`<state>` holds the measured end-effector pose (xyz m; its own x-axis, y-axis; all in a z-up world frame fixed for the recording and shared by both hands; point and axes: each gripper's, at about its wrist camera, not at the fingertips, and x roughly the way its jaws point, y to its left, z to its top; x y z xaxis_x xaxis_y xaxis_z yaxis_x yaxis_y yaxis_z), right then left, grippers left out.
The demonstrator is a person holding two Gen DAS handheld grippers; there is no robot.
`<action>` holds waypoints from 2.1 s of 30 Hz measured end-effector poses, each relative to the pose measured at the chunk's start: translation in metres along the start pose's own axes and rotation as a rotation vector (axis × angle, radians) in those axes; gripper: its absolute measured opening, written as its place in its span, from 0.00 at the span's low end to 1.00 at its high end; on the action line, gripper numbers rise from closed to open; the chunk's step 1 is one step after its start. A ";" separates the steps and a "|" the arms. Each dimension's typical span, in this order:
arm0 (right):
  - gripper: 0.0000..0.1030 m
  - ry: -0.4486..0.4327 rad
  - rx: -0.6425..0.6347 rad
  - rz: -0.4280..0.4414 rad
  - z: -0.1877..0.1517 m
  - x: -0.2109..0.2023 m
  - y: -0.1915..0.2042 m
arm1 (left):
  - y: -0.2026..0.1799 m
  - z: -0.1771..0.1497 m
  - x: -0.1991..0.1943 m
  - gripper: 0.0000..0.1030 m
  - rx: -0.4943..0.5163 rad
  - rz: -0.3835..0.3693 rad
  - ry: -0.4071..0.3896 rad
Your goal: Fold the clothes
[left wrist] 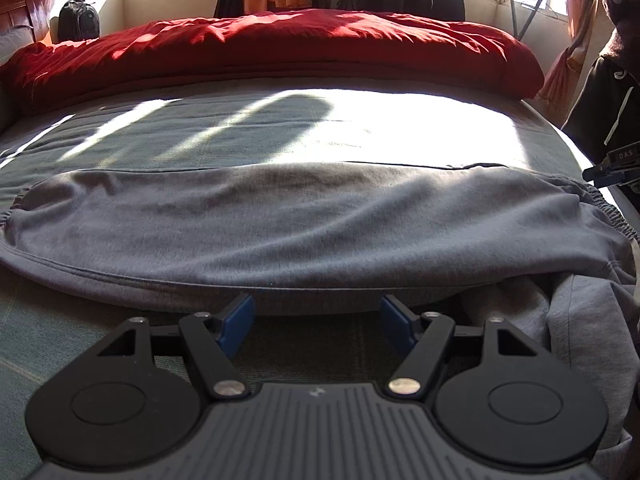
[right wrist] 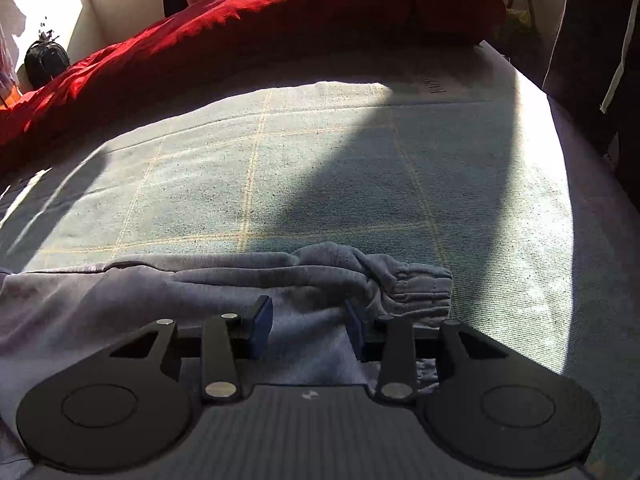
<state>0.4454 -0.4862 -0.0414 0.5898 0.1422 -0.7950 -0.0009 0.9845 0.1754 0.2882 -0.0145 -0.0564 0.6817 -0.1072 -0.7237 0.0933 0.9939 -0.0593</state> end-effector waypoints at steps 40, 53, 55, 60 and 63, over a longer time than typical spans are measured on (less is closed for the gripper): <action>0.63 -0.111 -0.796 0.331 0.045 -0.114 0.405 | 0.140 0.016 -0.037 0.68 -0.165 0.005 -0.120; 0.60 0.148 -0.889 0.332 0.031 0.118 0.397 | 0.189 0.011 0.009 0.68 -0.175 0.083 -0.060; 0.60 0.156 -0.878 0.367 0.029 0.125 0.393 | 0.192 0.012 0.010 0.68 -0.175 0.093 -0.059; 0.60 0.155 -0.905 0.416 0.017 0.134 0.391 | 0.193 0.012 0.009 0.69 -0.150 0.094 -0.065; 0.60 0.139 -0.931 0.408 0.013 0.134 0.394 | 0.201 0.015 0.007 0.69 -0.158 0.102 -0.067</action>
<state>0.5345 -0.0808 -0.0708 0.3054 0.4362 -0.8465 -0.8419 0.5391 -0.0260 0.3225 0.1838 -0.0629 0.7293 -0.0024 -0.6842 -0.0902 0.9909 -0.0995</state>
